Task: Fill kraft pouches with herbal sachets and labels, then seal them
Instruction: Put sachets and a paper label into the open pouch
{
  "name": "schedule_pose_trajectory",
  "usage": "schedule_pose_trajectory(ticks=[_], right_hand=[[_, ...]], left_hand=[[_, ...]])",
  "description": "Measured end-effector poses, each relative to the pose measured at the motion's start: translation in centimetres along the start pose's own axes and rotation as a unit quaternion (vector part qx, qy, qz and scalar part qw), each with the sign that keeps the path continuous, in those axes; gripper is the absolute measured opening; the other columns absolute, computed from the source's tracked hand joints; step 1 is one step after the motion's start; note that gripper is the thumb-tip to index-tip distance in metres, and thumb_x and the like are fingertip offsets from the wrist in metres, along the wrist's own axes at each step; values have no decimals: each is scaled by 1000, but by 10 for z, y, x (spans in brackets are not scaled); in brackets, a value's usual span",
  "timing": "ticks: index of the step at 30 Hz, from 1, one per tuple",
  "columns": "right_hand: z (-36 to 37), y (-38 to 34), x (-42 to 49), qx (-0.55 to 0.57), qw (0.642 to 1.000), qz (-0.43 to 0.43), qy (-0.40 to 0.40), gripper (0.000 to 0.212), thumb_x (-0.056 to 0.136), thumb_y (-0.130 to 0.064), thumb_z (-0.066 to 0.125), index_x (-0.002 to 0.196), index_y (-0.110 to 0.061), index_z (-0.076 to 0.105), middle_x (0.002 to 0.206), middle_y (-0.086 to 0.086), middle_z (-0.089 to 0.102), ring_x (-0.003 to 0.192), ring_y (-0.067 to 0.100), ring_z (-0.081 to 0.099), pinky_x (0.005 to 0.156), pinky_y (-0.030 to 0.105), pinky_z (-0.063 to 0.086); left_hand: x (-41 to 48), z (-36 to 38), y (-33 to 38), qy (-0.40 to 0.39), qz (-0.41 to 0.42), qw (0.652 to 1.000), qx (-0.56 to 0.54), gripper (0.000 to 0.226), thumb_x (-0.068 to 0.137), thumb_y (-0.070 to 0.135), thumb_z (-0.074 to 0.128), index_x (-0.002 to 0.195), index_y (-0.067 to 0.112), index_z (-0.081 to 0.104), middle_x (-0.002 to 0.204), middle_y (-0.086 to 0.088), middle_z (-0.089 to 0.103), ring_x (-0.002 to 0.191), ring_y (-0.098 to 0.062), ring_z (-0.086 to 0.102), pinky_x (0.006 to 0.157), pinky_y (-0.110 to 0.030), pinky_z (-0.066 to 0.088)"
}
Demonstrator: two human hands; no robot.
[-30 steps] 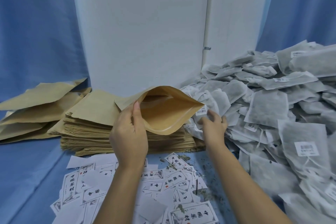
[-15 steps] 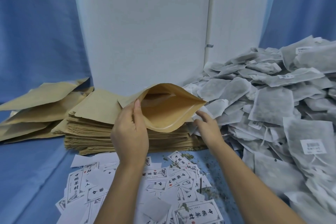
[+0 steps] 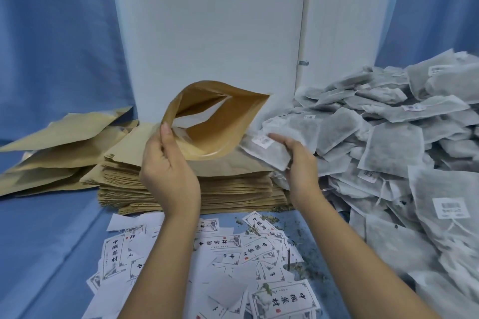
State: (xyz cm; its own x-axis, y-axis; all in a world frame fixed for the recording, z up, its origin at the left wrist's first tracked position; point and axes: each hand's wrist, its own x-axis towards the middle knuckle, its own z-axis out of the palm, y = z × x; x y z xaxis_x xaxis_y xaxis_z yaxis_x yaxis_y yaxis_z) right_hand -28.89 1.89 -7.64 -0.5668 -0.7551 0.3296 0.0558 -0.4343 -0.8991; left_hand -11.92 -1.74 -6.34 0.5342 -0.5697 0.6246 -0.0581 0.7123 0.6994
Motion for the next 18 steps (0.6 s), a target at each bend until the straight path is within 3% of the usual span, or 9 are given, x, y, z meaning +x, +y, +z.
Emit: schedule_pose_trajectory(ticks=[2,4,7,10,12,15,18], right_hand=[[0,-4,-6,46,993,82,-77,45,95,-23,40,68,-16,75,71,1,67,59,13,56,44,19,41],[-4,-8,-11,90,973,156,-144,44,88,-25,46,50,-16,66,54,-1,60,51,11,53,43,18,40],[-12,-14,-15,166,950,193,-180,32,71,-24,55,41,-13,57,43,-3,52,40,10,50,43,14,40],[-15,-21,-15,210,937,202,-195,28,71,-24,55,45,-14,60,46,-4,54,42,9,52,45,14,42],[-12,-23,-13,168,941,207,-208,28,79,-25,53,60,-13,68,56,-1,60,48,11,58,44,17,46],[-4,-19,-8,74,964,195,-163,24,95,-17,47,90,-3,67,80,12,67,65,19,69,54,25,55],[8,-17,-9,6,975,184,-124,16,95,-9,49,93,1,60,86,14,65,70,20,70,63,27,58]], left_hand=[[1,-1,-1,-21,16,1000,10,54,97,43,38,96,-2,67,70,-2,59,63,-9,50,60,-10,37],[0,-2,-3,-59,22,998,24,48,98,39,40,106,1,67,91,-13,69,84,-19,60,74,-22,46],[-3,-4,-8,-120,33,990,60,36,99,30,44,113,5,66,111,-14,67,106,-26,62,90,-34,47],[-10,-5,-13,-183,58,977,95,32,98,23,47,118,4,64,121,-9,63,119,-21,56,103,-25,39],[-16,-6,-15,-203,69,971,106,35,97,24,46,117,3,64,122,-9,63,120,-20,54,101,-16,33],[-25,-8,-14,-219,71,967,106,48,93,35,39,119,2,63,124,-8,62,123,-18,53,102,-18,34],[-33,-6,-14,-239,79,961,115,50,92,36,40,119,1,63,124,-9,62,125,-17,51,103,-20,35]])
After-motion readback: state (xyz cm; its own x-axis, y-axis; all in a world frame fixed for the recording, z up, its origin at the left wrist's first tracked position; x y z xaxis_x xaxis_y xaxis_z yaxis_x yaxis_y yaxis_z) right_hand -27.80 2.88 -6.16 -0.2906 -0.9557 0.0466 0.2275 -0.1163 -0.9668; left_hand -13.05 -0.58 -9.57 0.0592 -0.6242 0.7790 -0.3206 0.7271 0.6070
